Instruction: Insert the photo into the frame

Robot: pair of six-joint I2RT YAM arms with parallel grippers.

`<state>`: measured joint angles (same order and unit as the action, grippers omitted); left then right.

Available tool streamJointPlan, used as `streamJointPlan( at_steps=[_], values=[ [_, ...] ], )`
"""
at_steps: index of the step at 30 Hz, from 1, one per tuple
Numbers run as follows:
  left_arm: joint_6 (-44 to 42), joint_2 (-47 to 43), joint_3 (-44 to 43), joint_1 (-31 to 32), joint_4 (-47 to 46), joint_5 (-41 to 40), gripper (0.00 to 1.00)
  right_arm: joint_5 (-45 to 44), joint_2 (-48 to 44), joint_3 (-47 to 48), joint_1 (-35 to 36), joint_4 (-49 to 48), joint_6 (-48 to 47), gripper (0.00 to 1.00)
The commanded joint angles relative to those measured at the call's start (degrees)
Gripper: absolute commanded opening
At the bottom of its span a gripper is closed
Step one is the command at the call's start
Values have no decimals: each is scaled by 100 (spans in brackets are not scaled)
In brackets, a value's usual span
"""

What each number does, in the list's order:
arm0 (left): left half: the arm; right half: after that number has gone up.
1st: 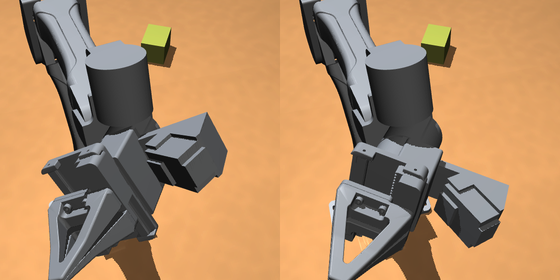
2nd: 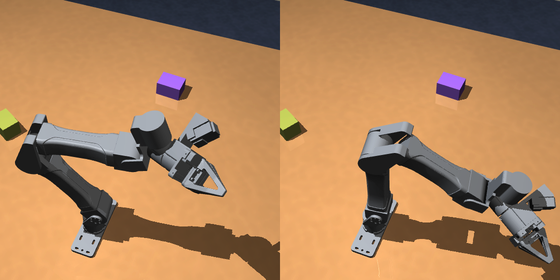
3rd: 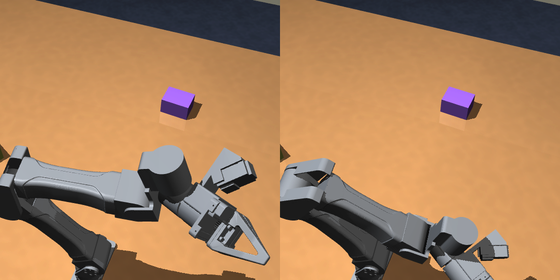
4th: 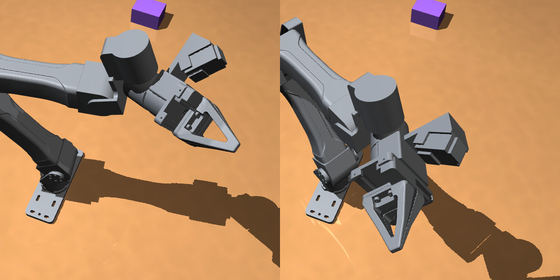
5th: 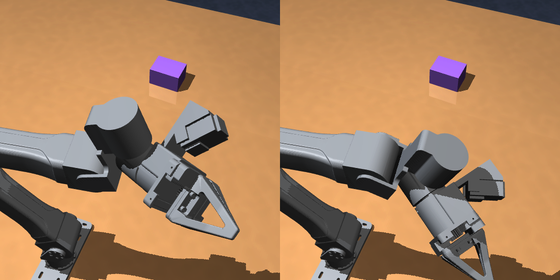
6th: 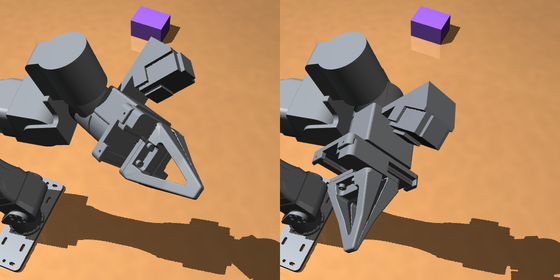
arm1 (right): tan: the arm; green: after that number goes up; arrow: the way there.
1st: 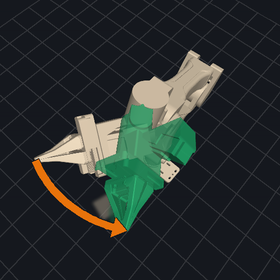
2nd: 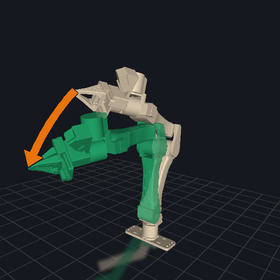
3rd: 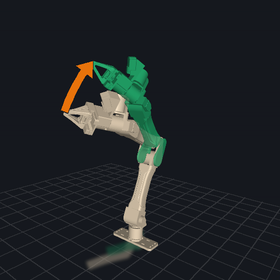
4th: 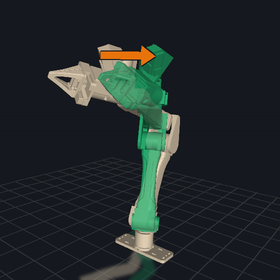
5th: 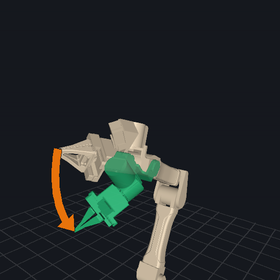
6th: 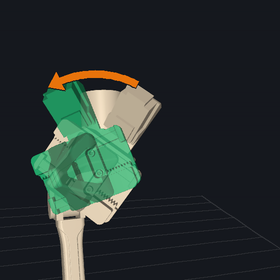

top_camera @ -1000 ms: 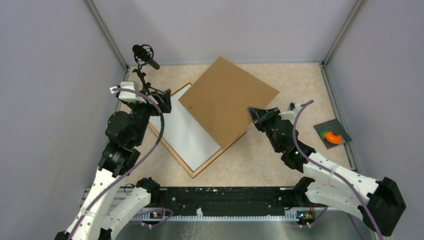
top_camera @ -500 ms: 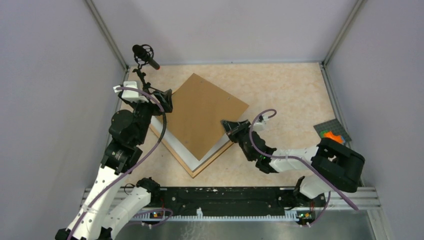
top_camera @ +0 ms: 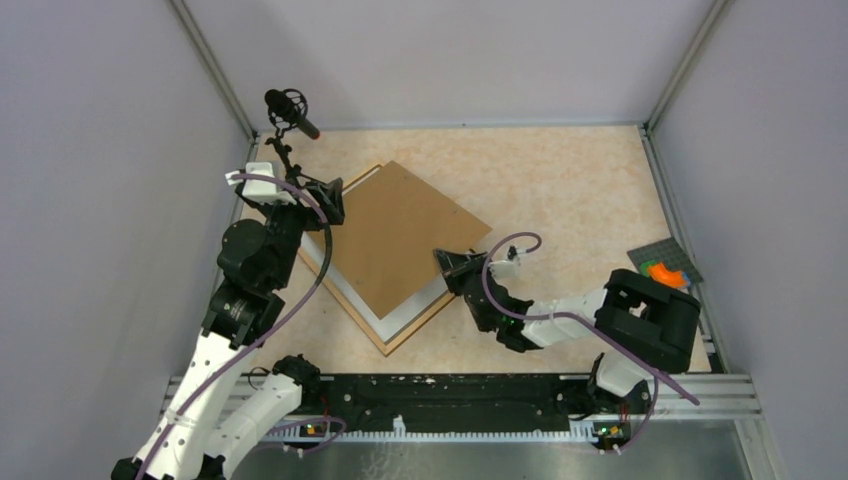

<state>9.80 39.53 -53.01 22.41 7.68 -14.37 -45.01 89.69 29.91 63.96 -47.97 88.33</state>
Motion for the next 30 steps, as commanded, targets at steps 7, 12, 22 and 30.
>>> streamJointPlan(
  at_steps=[7, 12, 22, 30],
  values=[
    [84, -7, 44, -73, -267, 158, 99, -13, 546, 561, 230, -280, 997, 0],
    [92, -15, 46, -71, -266, 163, 99, 111, 745, 689, 231, -257, 1084, 0],
    [101, -13, 46, -87, -267, 180, 99, 59, 298, 412, 305, -787, 884, 0],
    [110, 10, 54, -99, -267, 189, 99, 67, 387, 463, 429, -945, 925, 0]
  ],
)
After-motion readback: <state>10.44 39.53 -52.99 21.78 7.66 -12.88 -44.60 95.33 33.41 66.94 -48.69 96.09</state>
